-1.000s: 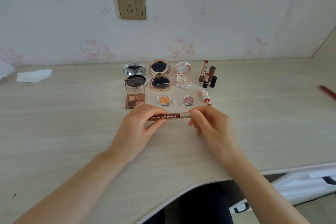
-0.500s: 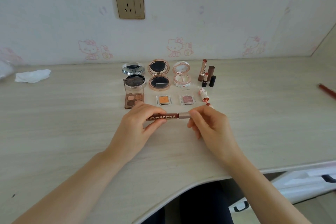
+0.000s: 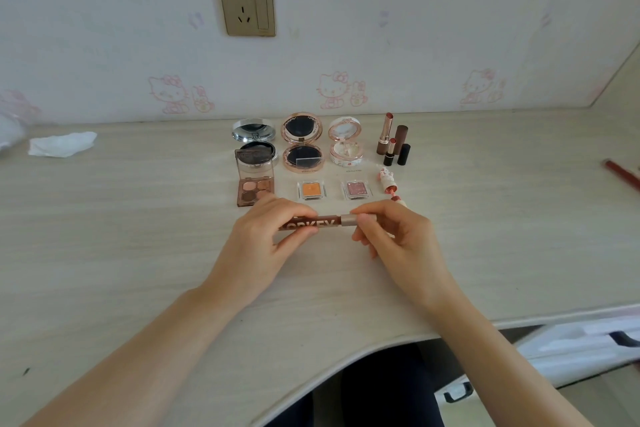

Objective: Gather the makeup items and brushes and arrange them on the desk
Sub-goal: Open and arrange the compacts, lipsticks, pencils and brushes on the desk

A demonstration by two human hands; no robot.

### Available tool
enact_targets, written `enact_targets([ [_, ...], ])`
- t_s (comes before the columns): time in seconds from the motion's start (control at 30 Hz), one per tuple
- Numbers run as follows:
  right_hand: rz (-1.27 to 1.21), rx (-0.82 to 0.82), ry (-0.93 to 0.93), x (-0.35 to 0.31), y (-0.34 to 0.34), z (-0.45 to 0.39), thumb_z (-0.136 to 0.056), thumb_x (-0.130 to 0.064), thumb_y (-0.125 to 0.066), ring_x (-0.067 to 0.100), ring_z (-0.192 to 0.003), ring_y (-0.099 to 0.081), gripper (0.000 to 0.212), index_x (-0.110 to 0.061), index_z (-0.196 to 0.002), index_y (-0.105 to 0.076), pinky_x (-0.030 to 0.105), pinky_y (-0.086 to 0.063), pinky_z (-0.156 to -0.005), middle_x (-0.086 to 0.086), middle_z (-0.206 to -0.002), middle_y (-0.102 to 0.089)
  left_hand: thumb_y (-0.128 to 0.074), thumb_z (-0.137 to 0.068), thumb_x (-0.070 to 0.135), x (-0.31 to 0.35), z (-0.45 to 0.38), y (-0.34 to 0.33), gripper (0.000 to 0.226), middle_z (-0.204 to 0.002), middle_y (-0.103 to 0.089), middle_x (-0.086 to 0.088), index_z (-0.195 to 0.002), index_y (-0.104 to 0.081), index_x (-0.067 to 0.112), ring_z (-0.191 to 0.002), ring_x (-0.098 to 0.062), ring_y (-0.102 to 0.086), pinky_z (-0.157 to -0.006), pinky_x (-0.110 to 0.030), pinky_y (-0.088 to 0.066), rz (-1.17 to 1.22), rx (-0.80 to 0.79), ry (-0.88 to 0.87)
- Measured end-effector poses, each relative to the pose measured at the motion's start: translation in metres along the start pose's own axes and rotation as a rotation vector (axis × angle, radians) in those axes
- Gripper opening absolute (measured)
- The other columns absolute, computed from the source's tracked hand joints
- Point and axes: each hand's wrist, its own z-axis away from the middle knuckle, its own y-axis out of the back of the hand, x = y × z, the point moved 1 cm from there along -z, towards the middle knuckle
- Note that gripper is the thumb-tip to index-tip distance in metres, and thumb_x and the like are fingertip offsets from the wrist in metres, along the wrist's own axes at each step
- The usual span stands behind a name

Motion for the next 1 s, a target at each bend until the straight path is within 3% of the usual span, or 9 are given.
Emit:
enact_targets([
  [0.2,-0.048,0.039,0.042,-0.003,0.005,0.001,-0.091,-0.007,-0.056,0.011,-0.082,-0.063,0.028,-0.033,-0.098,-0.065,0.026,-0.051,-0.065,-0.005,-0.088,-0.069,-0.066,-0.083,0.028,0.001,0.001,0.001,0.021,-0.092,-0.064,0.015,-0.101,-0.07,0.017,-0.089,-0.004,-0.06,-0.079,-0.021,-0.049,0.017,0.006,0.024],
  [0.37,-0.065,0.082,0.024,-0.006,0.016,0.001,-0.089,-0.012,-0.063,0.013,-0.084,-0.066,0.019,-0.026,-0.101,-0.06,0.034,-0.054,-0.068,-0.005,-0.087,-0.072,-0.067,-0.083,0.026,0.004,0.001,0.0,0.021,-0.096,-0.065,0.013,-0.103,-0.068,0.017,-0.088,-0.002,-0.062,-0.077,-0.02,-0.05,0.056,-0.008,0.028],
  [0.5,-0.077,0.117,-0.001,-0.006,0.032,-0.002,-0.091,-0.013,-0.06,0.011,-0.076,-0.065,0.012,-0.023,-0.096,-0.064,0.026,-0.052,-0.061,-0.002,-0.084,-0.071,-0.069,-0.083,0.007,0.011,-0.001,-0.006,0.03,-0.106,-0.057,0.011,-0.112,-0.064,0.015,-0.084,-0.008,-0.061,-0.079,-0.02,-0.05,0.055,-0.02,-0.013],
  [0.67,-0.141,0.145,-0.052,-0.011,0.061,-0.015,-0.093,-0.009,-0.058,0.016,-0.072,-0.064,0.016,-0.019,-0.098,-0.068,0.03,-0.055,-0.062,0.0,-0.084,-0.067,-0.061,-0.081,-0.008,0.027,-0.006,-0.019,0.039,-0.109,-0.052,0.013,-0.109,-0.057,0.02,-0.087,-0.008,-0.066,-0.082,-0.016,-0.049,0.147,-0.105,-0.035],
  [0.8,-0.184,0.189,-0.153,-0.012,0.086,-0.031,-0.09,-0.011,-0.061,0.012,-0.075,-0.065,0.017,-0.018,-0.105,-0.066,0.027,-0.052,-0.063,0.002,-0.085,-0.068,-0.065,-0.084,-0.001,0.043,-0.013,-0.036,0.027,-0.114,-0.053,0.012,-0.103,-0.061,0.018,-0.091,-0.006,-0.067,-0.083,-0.021,-0.052,0.187,-0.156,-0.088],
  [0.9,-0.151,0.222,-0.214,-0.013,0.103,-0.044,-0.09,-0.014,-0.062,0.01,-0.074,-0.063,0.012,-0.016,-0.101,-0.066,0.027,-0.05,-0.063,-0.001,-0.085,-0.07,-0.065,-0.086,0.012,0.059,-0.021,-0.054,0.01,-0.117,-0.054,0.012,-0.096,-0.066,0.015,-0.099,-0.002,-0.061,-0.086,-0.02,-0.05,0.151,-0.157,-0.191],
  [1.0,-0.075,0.238,-0.239,-0.011,0.119,-0.054,-0.09,-0.016,-0.061,0.01,-0.072,-0.061,0.01,-0.017,-0.097,-0.067,0.025,-0.049,-0.062,0.001,-0.087,-0.07,-0.067,-0.086,0.019,0.071,-0.028,-0.075,0.009,-0.12,-0.054,0.008,-0.092,-0.069,0.012,-0.103,-0.001,-0.06,-0.087,-0.022,-0.051,0.164,-0.177,-0.216],
])
